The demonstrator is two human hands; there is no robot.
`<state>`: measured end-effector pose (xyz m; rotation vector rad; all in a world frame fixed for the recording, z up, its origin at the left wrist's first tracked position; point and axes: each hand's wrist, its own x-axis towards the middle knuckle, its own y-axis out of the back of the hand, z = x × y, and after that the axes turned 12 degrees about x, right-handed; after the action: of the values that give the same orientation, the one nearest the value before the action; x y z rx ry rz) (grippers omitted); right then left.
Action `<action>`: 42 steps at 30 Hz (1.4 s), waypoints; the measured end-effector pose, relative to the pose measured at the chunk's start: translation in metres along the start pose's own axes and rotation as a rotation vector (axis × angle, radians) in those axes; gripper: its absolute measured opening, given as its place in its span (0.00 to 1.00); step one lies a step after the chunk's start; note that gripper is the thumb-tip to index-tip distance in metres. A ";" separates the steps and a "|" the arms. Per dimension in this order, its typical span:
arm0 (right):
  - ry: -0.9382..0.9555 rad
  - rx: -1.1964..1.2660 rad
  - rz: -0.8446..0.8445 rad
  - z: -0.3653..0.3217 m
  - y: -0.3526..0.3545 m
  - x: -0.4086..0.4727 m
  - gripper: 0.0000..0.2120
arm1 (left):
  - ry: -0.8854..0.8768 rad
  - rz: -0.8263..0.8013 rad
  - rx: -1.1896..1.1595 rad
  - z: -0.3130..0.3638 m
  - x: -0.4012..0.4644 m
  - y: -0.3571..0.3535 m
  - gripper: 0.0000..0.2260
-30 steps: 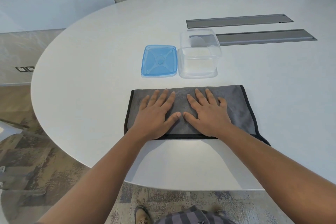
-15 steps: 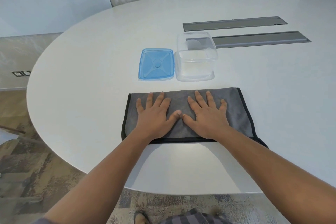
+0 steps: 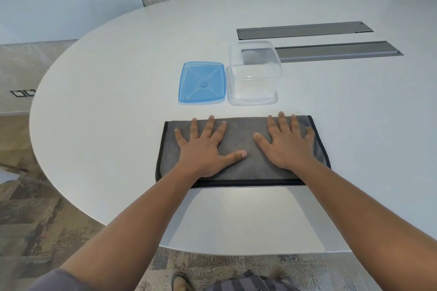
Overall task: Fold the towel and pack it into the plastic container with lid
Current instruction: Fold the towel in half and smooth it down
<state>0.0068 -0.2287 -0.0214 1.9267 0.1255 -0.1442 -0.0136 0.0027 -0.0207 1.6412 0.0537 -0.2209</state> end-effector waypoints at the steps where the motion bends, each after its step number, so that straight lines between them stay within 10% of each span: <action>1: -0.027 -0.006 0.007 0.006 0.002 0.001 0.42 | 0.069 -0.009 -0.038 -0.003 0.000 0.000 0.46; 5: -0.039 -0.038 0.026 0.015 0.004 0.003 0.41 | 0.204 0.001 -0.064 -0.006 0.005 0.002 0.35; 12: 0.184 -0.042 0.001 -0.013 -0.009 -0.011 0.30 | -0.111 0.070 -0.008 0.029 0.006 0.004 0.32; 20: -0.037 -0.024 0.045 0.029 0.009 -0.007 0.44 | 0.115 -0.004 -0.018 -0.007 0.001 0.002 0.49; 35: 0.079 0.007 0.232 0.019 0.005 -0.015 0.33 | 0.426 0.144 -0.216 -0.039 -0.007 -0.001 0.31; 42: 0.277 0.622 0.070 -0.044 -0.005 -0.031 0.28 | 0.487 0.188 -0.397 -0.065 -0.008 0.015 0.21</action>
<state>-0.0223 -0.1868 -0.0057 2.5633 0.2152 0.1525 -0.0115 0.0662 -0.0003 1.2616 0.2938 0.3205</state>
